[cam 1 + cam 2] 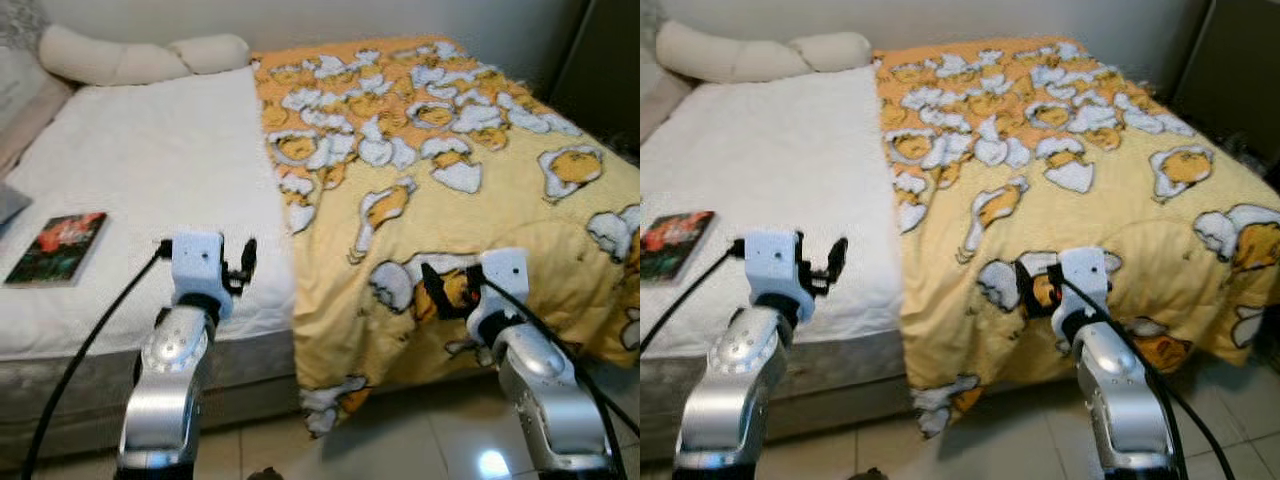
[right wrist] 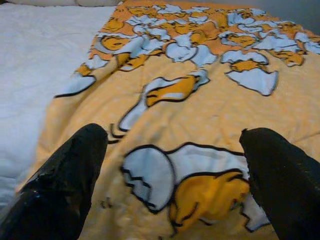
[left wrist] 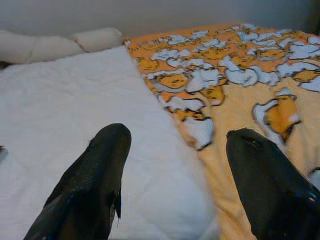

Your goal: Clean up the room

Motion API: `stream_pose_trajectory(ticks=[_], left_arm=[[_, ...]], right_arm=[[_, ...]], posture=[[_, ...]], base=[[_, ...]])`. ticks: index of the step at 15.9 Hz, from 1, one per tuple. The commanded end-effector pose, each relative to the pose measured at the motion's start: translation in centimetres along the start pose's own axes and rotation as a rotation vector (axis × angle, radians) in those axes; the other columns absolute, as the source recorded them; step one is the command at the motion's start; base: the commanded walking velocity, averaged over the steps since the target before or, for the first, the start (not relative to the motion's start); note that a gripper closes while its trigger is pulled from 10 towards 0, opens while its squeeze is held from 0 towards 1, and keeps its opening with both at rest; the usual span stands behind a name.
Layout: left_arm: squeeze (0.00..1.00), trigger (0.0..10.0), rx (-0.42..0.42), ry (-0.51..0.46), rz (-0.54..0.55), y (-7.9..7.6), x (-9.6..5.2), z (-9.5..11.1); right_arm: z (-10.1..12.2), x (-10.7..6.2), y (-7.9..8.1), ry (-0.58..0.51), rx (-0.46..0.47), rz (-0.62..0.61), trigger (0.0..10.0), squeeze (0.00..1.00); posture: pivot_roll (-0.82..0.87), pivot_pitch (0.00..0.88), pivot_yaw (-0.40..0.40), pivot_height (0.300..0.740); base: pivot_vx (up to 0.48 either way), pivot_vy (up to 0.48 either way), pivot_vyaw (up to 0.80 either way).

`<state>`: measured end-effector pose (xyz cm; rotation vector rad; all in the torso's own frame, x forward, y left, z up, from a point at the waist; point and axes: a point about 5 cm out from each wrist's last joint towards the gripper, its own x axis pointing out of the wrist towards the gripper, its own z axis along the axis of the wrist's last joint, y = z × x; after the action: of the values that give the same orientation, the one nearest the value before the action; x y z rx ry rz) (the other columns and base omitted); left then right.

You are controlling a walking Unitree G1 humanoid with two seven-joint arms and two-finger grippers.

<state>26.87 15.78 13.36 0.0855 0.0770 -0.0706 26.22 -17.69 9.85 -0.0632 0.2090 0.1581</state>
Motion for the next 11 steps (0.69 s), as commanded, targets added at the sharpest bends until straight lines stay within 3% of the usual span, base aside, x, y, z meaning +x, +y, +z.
stream_pose_trajectory(ticks=[1, 5, 11], left_arm=[[0.0, 10.0, 0.004, 0.011, -0.007, 0.18, 0.09, -0.2], [0.0, 10.0, 0.012, 0.021, -0.019, 0.15, 0.15, -0.38], [0.0, 10.0, 0.012, 0.034, 0.018, 0.73, 0.3, -0.57]], right_arm=[[0.28, -0.07, 0.46, -0.013, 0.024, 0.008, 10.0, 0.0], [-0.06, 0.04, 0.11, -0.003, 0.026, -0.056, 10.0, 0.0], [-0.24, 0.3, 0.35, 0.005, 0.026, -0.058, 10.0, 0.0]], posture=[[-0.01, 0.0, 0.05, 0.74], [0.0, 0.0, 0.053, 0.74], [0.0, 0.0, 0.05, 0.74]], base=[[0.0, 0.0, 0.0], [0.0, 0.0, 0.0], [0.0, 0.0, 0.0]])
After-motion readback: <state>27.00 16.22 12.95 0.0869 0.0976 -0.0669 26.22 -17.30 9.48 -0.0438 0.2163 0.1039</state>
